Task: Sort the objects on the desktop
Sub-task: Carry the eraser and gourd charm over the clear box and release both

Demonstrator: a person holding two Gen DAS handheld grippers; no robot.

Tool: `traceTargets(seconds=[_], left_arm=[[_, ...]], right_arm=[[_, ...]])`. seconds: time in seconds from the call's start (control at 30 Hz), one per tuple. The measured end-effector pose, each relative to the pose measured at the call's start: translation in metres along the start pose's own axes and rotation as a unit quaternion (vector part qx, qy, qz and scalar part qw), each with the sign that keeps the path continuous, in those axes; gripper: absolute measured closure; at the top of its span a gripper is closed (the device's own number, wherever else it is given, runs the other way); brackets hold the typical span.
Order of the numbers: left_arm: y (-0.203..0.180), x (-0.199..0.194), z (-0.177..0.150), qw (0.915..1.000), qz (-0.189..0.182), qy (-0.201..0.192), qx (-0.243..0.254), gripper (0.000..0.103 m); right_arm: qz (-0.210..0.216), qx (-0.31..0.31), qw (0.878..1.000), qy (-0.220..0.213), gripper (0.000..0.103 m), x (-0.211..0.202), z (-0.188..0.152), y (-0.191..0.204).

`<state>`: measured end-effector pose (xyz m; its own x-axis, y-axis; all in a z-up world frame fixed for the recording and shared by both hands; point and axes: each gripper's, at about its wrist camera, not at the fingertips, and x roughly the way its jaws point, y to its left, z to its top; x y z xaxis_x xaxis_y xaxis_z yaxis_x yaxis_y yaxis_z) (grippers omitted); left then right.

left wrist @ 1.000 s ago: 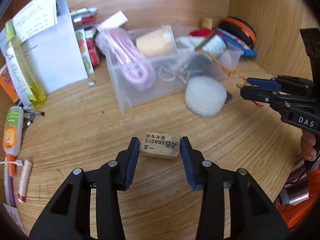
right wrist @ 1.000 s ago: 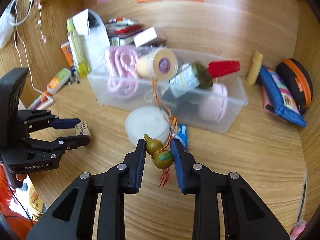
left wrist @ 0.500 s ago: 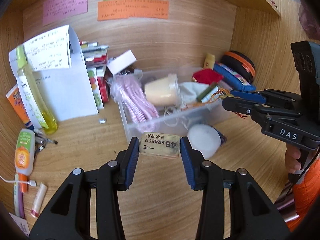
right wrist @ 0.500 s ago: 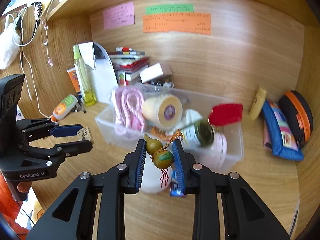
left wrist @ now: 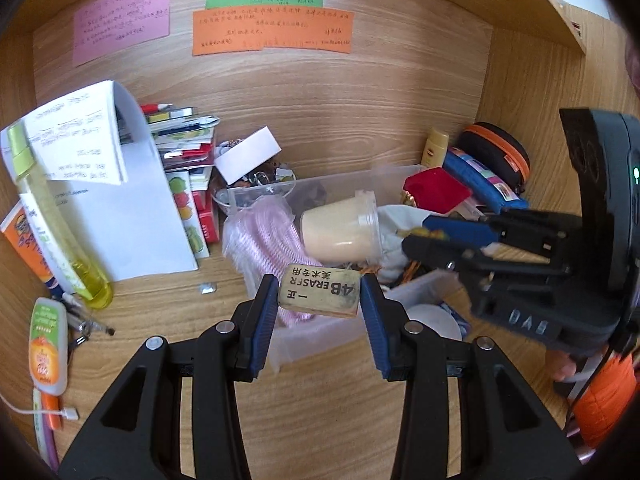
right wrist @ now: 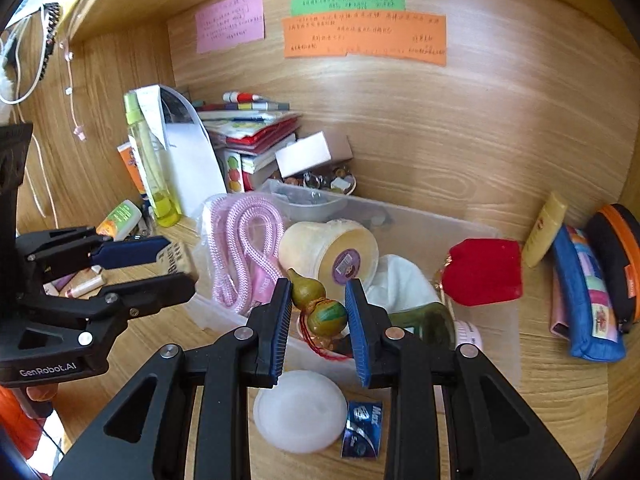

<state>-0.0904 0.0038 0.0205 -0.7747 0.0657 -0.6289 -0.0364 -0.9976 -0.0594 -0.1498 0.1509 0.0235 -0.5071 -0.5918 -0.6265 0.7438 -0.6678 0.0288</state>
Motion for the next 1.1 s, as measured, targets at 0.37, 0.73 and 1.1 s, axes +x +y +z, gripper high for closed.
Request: traceTargets(seconds=[0.37,0.73,1.1], left_arm=[[-0.01,0.036,-0.002,0.9996,0.009,0.015,0.021,0.062],[-0.004,0.032,-0.004,0.9998,-0.006,0.014,0.016,0.061],[-0.005,0.018,-0.002,1.0,-0.003,0.0,0.009,0.055]], right_arm=[[-0.008,-0.011,1.0,0.018,0.078,0.019,-0.008,-0.001],[-0.017,-0.014,1.0,0.014,0.077,0.02,-0.008,0.0],[-0.003,-0.004,1.0,-0.001,0.065,0.01,-0.005,0.0]])
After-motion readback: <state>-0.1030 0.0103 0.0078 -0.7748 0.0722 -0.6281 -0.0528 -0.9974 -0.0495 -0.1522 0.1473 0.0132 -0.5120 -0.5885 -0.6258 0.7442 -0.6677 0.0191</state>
